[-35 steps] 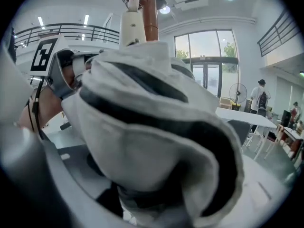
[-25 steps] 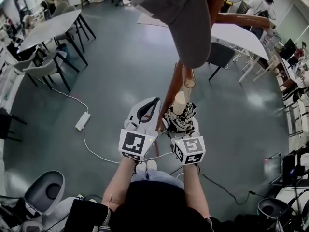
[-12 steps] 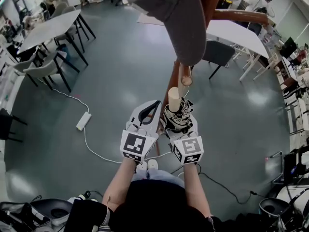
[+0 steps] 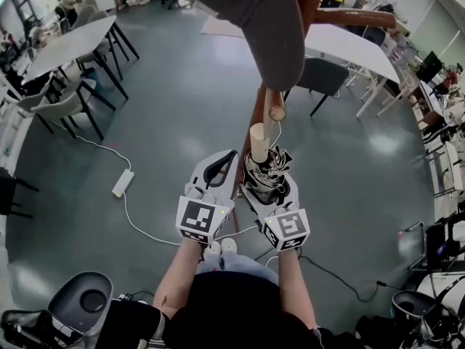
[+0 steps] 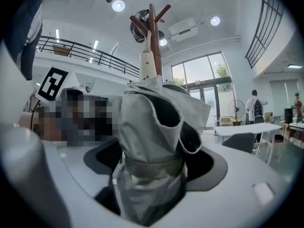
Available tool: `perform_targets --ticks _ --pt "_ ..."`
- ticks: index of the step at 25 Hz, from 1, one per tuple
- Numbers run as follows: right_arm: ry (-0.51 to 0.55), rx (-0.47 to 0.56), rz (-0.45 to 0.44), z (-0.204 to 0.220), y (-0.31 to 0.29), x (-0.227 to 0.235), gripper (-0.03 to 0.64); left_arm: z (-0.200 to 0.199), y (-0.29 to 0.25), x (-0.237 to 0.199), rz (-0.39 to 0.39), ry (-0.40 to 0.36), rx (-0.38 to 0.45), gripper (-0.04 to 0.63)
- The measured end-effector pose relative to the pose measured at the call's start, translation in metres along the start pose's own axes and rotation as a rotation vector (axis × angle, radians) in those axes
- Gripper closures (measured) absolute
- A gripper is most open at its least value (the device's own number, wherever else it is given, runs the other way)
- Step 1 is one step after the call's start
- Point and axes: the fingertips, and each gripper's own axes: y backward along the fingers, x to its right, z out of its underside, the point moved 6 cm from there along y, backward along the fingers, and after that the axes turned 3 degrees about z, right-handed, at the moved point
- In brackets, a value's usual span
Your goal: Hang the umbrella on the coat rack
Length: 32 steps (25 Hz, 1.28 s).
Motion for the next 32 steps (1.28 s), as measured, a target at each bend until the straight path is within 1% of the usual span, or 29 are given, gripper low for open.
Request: perform_targets --ticks 4,7,9,11,13,15,17,20,21,23,26,28,30,32 --pt "0.019 -0.004 0.023 0.000 0.020 -0.002 0.210 0.000 0.008 0.005 0.000 0.004 -0.002 0.591" --pt "0.042 -0.020 0.026 -0.002 0.035 -0.002 0.227 -0.007 0.010 0.010 0.006 0.004 0.011 0.591" --pt "0.036 -0.023 0.013 -0.005 0.042 -0.003 0.242 -0.011 0.011 0.012 0.009 0.005 0.023 0.591" --pt "0.026 -0.031 -0.005 -0.007 0.050 -0.004 0.257 -0.013 0.014 0.014 0.015 -0.003 0.018 0.591" --pt "0.022 -0.057 -0.044 -0.009 0.057 -0.004 0.272 -0.015 0.017 0.016 0.021 -0.012 0.012 0.591" --pt "0.045 -0.093 -0.086 -0.012 0.063 -0.003 0.273 -0.019 0.019 0.017 0.025 -0.017 0.016 0.591" --pt "0.073 -0.100 -0.095 -0.017 0.070 0.000 0.272 -0.021 0.021 0.017 0.025 -0.019 0.020 0.591" --pt "0.049 -0.016 -0.065 -0.032 0.079 0.008 0.277 -0.023 0.023 0.018 0.026 -0.020 0.025 0.591" --pt "0.036 0.015 -0.054 -0.038 0.081 0.009 0.293 -0.024 0.023 0.018 0.026 -0.021 0.029 0.591" --pt "0.019 0.067 -0.041 -0.048 0.083 0.008 0.304 -0.025 0.024 0.020 0.027 -0.019 0.037 0.591" --pt "0.024 0.124 -0.023 -0.062 0.085 0.001 0.343 -0.029 0.026 0.024 0.029 -0.025 0.043 0.591" --pt "0.047 0.147 -0.003 -0.070 0.082 -0.004 0.389 -0.030 0.027 0.024 0.029 -0.032 0.034 0.591" --pt "0.066 0.168 0.022 -0.078 0.076 -0.008 0.437 -0.034 0.027 0.022 0.023 -0.033 0.046 0.591" --pt "0.066 0.197 0.051 -0.085 0.071 -0.011 0.502 -0.038 0.028 0.022 0.015 -0.026 0.057 0.591"
